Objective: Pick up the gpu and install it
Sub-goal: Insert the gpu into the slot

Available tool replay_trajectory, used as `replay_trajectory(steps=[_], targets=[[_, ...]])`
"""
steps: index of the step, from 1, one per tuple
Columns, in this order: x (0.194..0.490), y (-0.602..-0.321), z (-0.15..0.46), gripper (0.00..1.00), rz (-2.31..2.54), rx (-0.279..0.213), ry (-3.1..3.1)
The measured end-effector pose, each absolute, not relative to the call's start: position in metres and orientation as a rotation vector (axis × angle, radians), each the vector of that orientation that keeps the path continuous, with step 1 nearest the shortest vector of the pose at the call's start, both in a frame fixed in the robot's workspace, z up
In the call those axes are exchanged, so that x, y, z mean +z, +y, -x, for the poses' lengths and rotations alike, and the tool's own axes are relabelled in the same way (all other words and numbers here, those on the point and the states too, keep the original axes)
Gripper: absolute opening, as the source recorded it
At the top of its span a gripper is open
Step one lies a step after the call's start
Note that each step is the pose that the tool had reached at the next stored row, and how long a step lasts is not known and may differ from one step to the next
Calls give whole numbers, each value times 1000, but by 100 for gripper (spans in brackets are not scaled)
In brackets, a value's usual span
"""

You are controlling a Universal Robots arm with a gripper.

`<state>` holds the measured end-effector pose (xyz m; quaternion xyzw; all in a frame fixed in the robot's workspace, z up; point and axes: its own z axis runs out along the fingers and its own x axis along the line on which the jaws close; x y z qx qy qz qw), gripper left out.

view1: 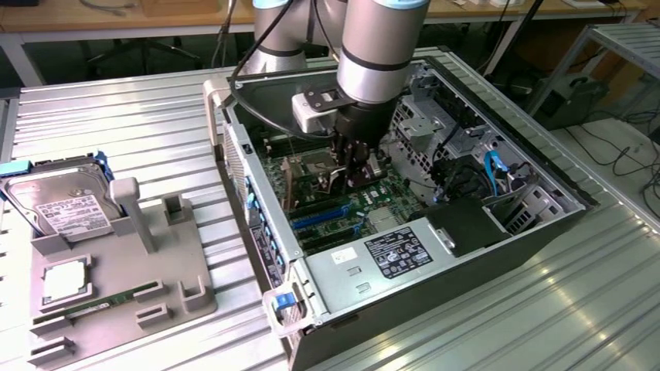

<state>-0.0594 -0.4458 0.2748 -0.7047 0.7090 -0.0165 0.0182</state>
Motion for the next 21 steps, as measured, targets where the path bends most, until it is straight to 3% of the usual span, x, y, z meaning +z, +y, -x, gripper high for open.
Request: replay_trajectory(steps=[21], targets=[[260, -456, 79, 28, 2192, -35, 2215]])
